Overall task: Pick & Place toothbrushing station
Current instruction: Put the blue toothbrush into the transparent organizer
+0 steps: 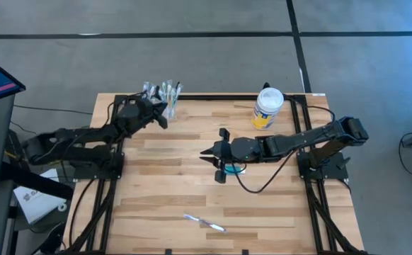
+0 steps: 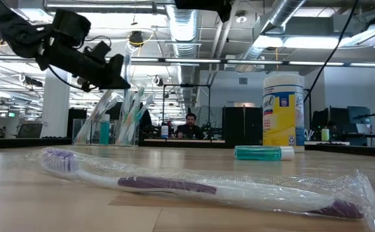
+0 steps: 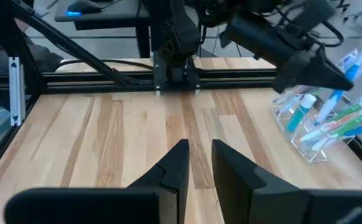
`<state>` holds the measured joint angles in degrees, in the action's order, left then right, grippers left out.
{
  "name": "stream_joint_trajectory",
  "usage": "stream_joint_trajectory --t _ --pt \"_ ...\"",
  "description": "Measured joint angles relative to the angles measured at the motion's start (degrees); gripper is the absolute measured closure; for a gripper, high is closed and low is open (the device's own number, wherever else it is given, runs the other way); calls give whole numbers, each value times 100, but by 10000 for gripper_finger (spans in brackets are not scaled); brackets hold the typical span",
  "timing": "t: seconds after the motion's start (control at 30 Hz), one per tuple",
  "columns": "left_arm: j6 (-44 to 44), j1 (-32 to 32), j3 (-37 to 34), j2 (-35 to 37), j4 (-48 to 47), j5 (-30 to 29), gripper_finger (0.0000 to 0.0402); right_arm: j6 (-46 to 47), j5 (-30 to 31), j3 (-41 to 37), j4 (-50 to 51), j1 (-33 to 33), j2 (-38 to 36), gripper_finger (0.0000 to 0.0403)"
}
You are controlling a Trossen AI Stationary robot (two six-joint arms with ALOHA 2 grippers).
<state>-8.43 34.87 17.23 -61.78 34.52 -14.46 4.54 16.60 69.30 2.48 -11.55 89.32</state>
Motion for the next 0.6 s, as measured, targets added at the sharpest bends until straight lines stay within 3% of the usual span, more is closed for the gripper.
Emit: stream_joint_trajectory --t 0.2,0.6 --pt "48 2 123 -395 261 -494 394 -66 -2 0 2 -46 1 342" --pt "-88 63 132 -1019 816 -881 394 -302 0 0 -172 -50 2 342"
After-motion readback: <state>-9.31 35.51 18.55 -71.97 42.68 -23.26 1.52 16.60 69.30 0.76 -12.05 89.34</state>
